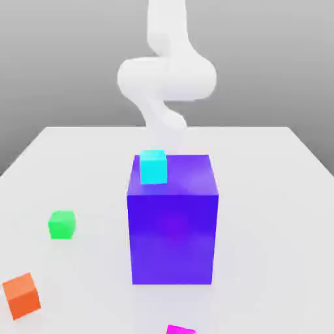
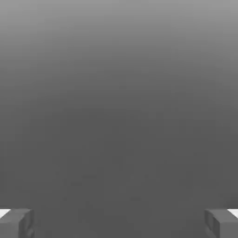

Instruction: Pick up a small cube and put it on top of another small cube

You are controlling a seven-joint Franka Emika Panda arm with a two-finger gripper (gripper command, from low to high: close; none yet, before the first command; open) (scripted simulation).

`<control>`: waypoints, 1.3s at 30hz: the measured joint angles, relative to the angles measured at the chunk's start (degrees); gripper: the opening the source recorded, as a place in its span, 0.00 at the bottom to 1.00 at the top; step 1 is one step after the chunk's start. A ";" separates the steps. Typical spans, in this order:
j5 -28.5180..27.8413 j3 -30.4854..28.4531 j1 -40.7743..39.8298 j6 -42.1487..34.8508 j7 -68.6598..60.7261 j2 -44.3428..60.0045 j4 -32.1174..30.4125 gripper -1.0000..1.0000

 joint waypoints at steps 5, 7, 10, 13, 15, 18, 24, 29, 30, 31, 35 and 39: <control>-1.01 1.65 -1.43 3.07 3.18 10.73 0.33 0.50; -1.48 2.21 -1.88 4.25 4.46 14.89 0.46 0.50; -2.27 2.95 -2.45 6.04 6.45 21.13 0.65 0.50; -3.07 3.41 -2.75 7.81 8.44 27.37 0.84 0.50; -3.58 3.64 -2.89 8.99 9.76 31.52 0.97 0.50; -4.19 3.76 -2.88 10.77 11.63 37.75 1.16 0.50; -4.45 3.65 -2.47 14.38 14.67 50.15 1.52 0.50; -3.47 3.79 -2.18 17.48 16.36 60.39 1.82 0.50; -3.49 3.70 -2.07 18.63 16.60 62.46 2.09 0.50; -3.62 3.54 -1.95 20.02 16.79 64.53 2.46 0.50; -4.24 2.71 -1.24 24.46 17.36 70.47 3.69 0.00; -4.24 2.73 -1.25 24.52 17.37 70.47 3.69 0.00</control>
